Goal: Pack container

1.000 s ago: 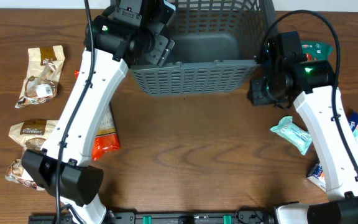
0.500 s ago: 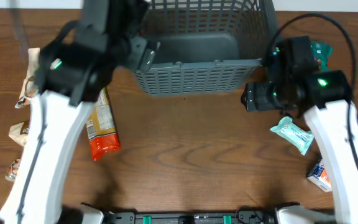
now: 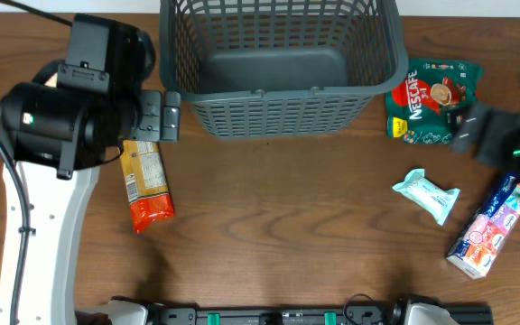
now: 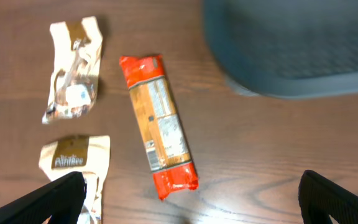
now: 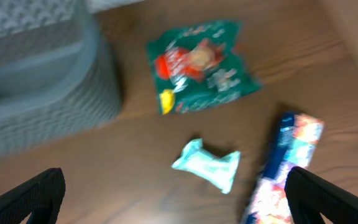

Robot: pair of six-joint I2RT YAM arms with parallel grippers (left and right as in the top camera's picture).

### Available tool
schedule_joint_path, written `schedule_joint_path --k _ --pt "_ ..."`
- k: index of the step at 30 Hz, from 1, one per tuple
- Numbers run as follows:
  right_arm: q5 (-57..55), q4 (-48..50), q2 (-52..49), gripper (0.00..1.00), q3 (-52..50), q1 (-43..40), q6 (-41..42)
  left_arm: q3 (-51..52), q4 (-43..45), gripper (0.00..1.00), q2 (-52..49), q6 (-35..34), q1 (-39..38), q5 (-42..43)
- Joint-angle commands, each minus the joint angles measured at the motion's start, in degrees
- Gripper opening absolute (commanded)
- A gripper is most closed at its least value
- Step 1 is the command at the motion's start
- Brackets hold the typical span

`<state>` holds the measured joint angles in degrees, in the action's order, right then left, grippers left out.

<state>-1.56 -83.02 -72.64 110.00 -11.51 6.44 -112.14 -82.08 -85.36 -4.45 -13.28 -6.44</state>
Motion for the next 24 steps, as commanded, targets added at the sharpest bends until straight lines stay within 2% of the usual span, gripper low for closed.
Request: schedule_joint_path --k 1,6,11,18,24 --pt "-0.2 -1.77 -3.56 0.99 7.37 -5.51 -3.76 1.62 0.5 0.99 -0.17 -3.23 1.79 -0.7" --pt "1.07 -6.8 -10.84 0.99 15.69 -11.5 -8.52 5.86 1.49 0.99 0.26 -3.21 2.29 -0.72" --pt "4.42 -7.82 -18.18 0.99 16.9 -15.63 -10.84 14.99 6.58 0.99 2.54 -3.15 2.29 -0.7" --pt "5.11 -3.41 -30.16 0.99 16.9 -19.61 -11.69 21.18 7.85 0.99 5.77 -1.53 3.04 -1.53" --pt "6.25 0.9 -40.94 0.99 16.9 -19.91 -13.31 21.18 8.09 0.99 7.58 -3.82 9.97 -2.43"
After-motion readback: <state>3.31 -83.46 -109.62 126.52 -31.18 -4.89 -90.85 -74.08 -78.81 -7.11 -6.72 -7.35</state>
